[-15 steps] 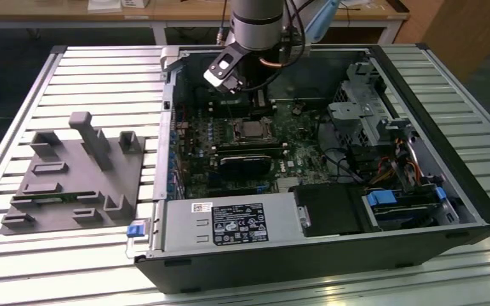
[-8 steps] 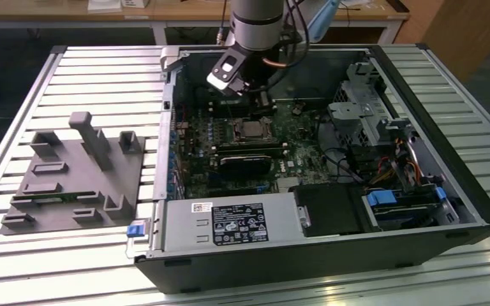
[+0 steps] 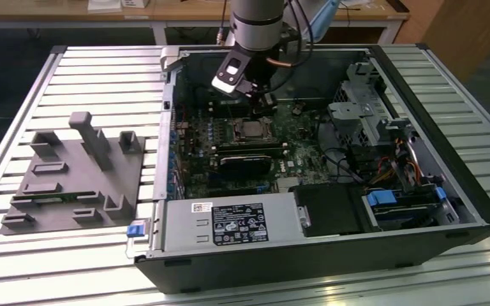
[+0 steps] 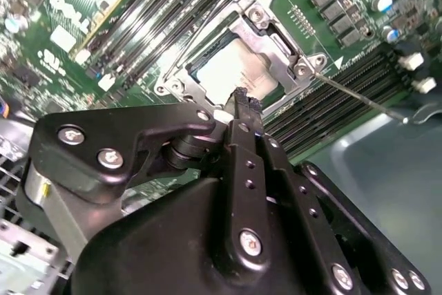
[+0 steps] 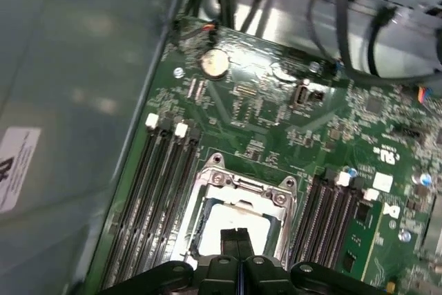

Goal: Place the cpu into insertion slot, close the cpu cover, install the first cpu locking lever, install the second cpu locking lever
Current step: 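Close the cpu cover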

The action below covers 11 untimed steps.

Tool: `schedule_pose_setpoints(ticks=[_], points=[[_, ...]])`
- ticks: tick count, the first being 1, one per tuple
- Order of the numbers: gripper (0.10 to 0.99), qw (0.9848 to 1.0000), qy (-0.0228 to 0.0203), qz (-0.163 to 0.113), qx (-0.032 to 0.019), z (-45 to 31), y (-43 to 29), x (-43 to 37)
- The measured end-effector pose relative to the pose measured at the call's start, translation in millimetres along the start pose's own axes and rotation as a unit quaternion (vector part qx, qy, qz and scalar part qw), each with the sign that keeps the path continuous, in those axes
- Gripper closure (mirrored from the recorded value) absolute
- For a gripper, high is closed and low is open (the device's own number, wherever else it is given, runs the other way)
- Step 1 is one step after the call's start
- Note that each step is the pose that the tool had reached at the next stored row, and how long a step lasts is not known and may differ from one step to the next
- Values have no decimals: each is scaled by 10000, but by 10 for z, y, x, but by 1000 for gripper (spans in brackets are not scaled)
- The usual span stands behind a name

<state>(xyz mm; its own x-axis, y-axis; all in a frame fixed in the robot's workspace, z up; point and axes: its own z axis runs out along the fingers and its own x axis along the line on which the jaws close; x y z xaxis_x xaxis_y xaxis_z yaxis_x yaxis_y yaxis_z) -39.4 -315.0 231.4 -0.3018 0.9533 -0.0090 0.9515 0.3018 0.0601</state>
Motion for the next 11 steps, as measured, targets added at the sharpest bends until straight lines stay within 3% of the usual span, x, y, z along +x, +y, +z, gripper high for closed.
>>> schedule_pose_setpoints(ticks=[6,11], points=[[980,9985,33,-543,-5,1,0,0],[980,9950,60,-999,-9,2,0,0]])
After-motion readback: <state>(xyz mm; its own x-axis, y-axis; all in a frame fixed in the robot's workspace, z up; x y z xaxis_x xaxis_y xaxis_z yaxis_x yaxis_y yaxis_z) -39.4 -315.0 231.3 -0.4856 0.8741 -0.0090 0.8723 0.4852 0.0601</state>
